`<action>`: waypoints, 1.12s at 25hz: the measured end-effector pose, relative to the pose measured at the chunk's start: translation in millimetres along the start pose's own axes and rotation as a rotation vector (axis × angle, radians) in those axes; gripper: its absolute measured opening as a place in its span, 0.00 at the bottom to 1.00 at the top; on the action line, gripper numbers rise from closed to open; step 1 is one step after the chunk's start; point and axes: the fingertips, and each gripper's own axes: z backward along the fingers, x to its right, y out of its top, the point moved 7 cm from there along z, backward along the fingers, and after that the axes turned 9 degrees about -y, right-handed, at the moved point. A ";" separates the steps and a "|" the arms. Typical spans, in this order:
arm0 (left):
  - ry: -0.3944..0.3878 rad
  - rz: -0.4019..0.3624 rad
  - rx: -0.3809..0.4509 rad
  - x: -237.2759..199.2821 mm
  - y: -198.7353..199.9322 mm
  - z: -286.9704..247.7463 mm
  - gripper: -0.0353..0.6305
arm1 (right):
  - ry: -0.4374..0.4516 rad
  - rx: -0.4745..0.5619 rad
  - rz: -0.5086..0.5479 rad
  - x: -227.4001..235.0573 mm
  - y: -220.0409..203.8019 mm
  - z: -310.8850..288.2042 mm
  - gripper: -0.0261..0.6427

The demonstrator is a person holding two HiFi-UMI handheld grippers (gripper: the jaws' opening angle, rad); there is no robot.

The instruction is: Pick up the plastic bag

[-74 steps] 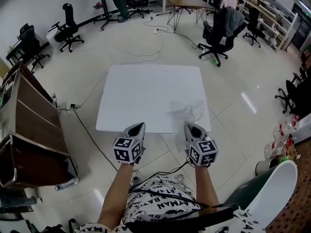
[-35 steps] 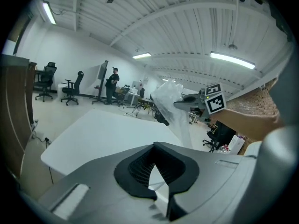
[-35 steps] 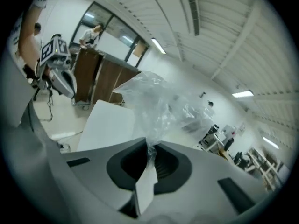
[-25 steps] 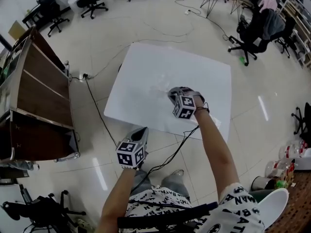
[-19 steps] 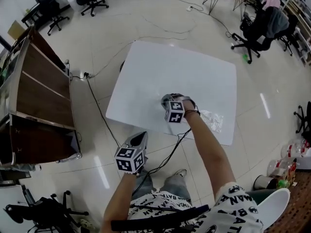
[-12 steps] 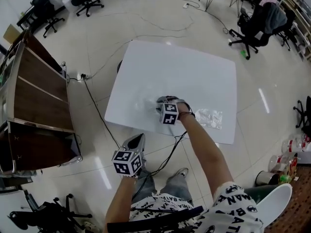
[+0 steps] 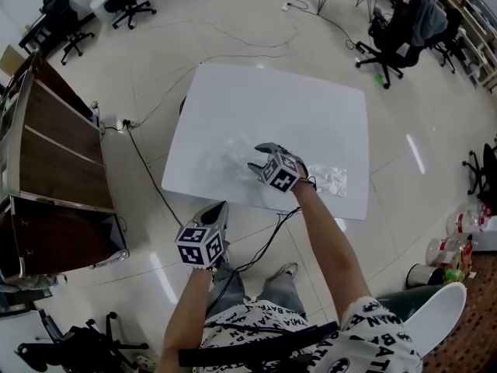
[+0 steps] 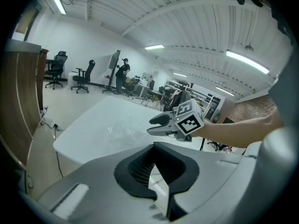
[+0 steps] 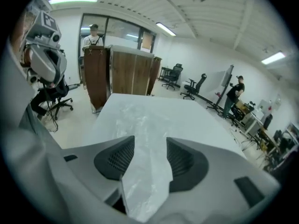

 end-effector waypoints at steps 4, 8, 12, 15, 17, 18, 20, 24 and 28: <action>-0.014 -0.019 0.021 0.2 8.5 1.6 0.05 | -0.082 0.112 -0.311 -1.6 -10.1 51.5 0.38; -0.039 -0.067 0.033 12.2 20.9 -2.2 0.05 | -0.146 0.218 -0.588 -19.8 -32.5 111.8 0.34; -0.066 -0.118 0.037 32.0 29.7 -9.0 0.05 | -0.217 0.263 -0.691 -40.7 -51.0 170.2 0.22; -0.094 -0.148 0.046 51.0 34.0 -12.6 0.05 | -0.272 0.307 -0.711 -48.7 -56.4 212.8 0.05; -0.115 -0.170 0.043 64.6 32.8 -11.8 0.05 | -0.318 0.318 -0.722 -53.5 -59.9 238.6 0.05; -0.125 -0.181 0.044 70.3 33.5 -11.1 0.05 | -0.345 0.318 -0.727 -54.0 -61.1 249.0 0.05; -0.142 -0.195 0.049 79.2 35.6 -10.0 0.05 | -0.404 0.292 -0.737 -53.2 -63.1 266.1 0.05; -0.152 -0.204 0.060 84.5 32.4 -3.7 0.05 | -0.489 0.228 -0.785 -63.1 -65.5 287.1 0.05; -0.151 -0.199 0.072 88.3 31.1 -1.4 0.05 | -0.526 0.262 -0.865 -68.7 -68.0 299.0 0.04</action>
